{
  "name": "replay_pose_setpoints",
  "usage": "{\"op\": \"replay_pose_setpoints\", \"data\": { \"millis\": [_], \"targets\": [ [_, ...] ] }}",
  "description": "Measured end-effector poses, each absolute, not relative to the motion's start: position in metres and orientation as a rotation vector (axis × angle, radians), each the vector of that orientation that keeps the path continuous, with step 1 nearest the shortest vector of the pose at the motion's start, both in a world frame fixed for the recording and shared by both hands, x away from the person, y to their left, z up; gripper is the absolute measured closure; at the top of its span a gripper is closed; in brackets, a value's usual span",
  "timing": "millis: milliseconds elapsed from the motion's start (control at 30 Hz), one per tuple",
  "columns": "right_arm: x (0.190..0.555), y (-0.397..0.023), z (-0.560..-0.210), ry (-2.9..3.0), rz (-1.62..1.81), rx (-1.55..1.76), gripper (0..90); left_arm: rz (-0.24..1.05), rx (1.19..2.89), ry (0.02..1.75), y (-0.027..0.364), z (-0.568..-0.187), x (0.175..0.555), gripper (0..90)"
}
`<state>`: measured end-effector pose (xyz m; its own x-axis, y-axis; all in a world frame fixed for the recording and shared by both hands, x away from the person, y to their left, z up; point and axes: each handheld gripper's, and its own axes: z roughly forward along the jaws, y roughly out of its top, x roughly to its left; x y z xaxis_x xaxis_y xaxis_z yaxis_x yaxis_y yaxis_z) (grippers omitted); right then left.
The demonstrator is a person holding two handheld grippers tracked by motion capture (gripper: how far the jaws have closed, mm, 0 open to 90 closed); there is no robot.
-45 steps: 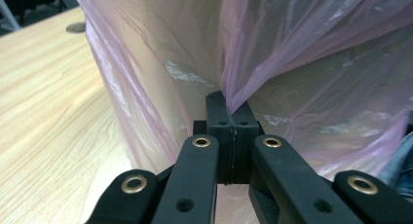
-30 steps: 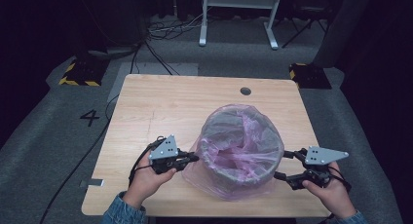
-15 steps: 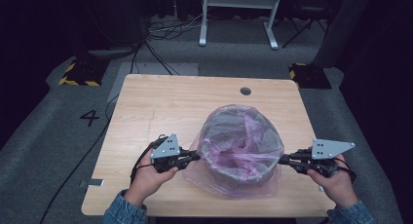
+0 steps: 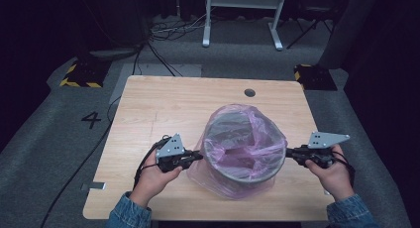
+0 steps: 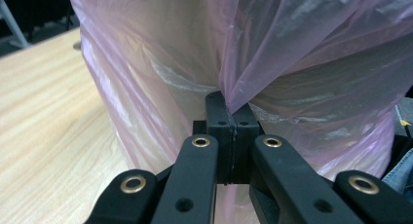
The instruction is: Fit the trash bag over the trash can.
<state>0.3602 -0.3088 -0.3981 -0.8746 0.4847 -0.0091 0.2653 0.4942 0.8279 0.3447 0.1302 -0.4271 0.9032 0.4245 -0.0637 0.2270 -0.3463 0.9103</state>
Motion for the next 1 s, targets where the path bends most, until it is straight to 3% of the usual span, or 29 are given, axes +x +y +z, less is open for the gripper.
{"op": "replay_pose_setpoints", "data": {
  "millis": [233,467,500,533,567,600,633,700,1000],
  "targets": [
    [0.368,-0.299,-0.428,2.631,1.191,0.691,90.0,0.150,1.998,0.497,0.126,-0.448,0.349,90.0],
    [0.350,-0.309,-0.450,2.689,1.199,0.724,90.0,0.070,2.024,0.473,0.134,-0.463,0.335,90.0],
    [0.347,-0.312,-0.451,2.682,1.204,0.731,90.0,0.119,2.022,0.496,0.137,-0.463,0.334,90.0],
    [0.345,-0.316,-0.451,2.666,1.207,0.741,90.0,0.188,2.018,0.525,0.139,-0.463,0.334,84.2],
    [0.344,-0.319,-0.450,2.641,1.220,0.752,84.4,0.236,1.988,0.552,0.141,-0.463,0.334,65.4],
    [0.344,-0.322,-0.449,2.610,1.242,0.767,66.0,0.253,1.938,0.590,0.145,-0.463,0.335,49.8],
    [0.344,-0.326,-0.446,2.553,1.265,0.773,54.6,0.230,1.905,0.601,0.149,-0.462,0.335,47.3],
    [0.343,-0.334,-0.438,2.495,1.320,0.773,43.4,0.196,1.858,0.597,0.156,-0.460,0.333,48.9],
    [0.331,-0.352,-0.368,2.280,1.496,0.798,29.6,0.375,1.866,0.640,0.173,-0.458,0.319,32.0]
  ]
}}
